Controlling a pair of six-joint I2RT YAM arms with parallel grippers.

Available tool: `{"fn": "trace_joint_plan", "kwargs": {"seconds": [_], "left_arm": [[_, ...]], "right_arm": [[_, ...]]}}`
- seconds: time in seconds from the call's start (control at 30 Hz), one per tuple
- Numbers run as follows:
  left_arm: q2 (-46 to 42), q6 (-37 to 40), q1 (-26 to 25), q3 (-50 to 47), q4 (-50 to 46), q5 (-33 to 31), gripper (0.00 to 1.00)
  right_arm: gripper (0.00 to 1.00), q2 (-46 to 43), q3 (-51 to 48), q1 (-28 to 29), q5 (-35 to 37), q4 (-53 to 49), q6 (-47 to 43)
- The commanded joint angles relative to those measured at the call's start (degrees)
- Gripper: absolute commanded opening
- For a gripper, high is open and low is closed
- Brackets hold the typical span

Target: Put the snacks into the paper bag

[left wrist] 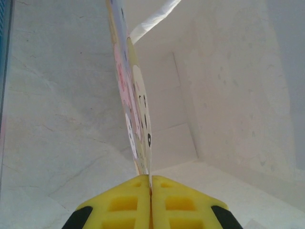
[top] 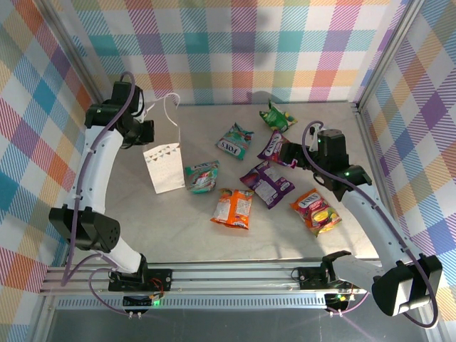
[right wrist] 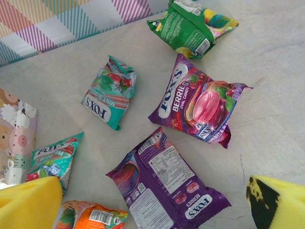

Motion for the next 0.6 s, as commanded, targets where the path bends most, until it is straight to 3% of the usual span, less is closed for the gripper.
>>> {"fn": "trace_joint_plan", "kwargs": {"seconds": [0.0, 0.33, 0.57], "left_arm": [[-2.10, 3.94, 2.10, -1.44, -0.26, 3.72, 0.00], [-8.69, 10.44, 4.13, -9.64, 2.17, 16.21, 0.02], [-11.66, 13.47, 4.22, -12.25, 0.04, 12.43, 0.07]], "right_arm": [[0.99, -0.84, 1.20, 0.38, -1.15, -0.49, 0.64], [0.99, 0.29, 2.34, 0.50, -2.57, -2.62, 0.94], [0.99, 1.52, 3.12, 1.41, -3.85, -2.78, 1.44]]}}
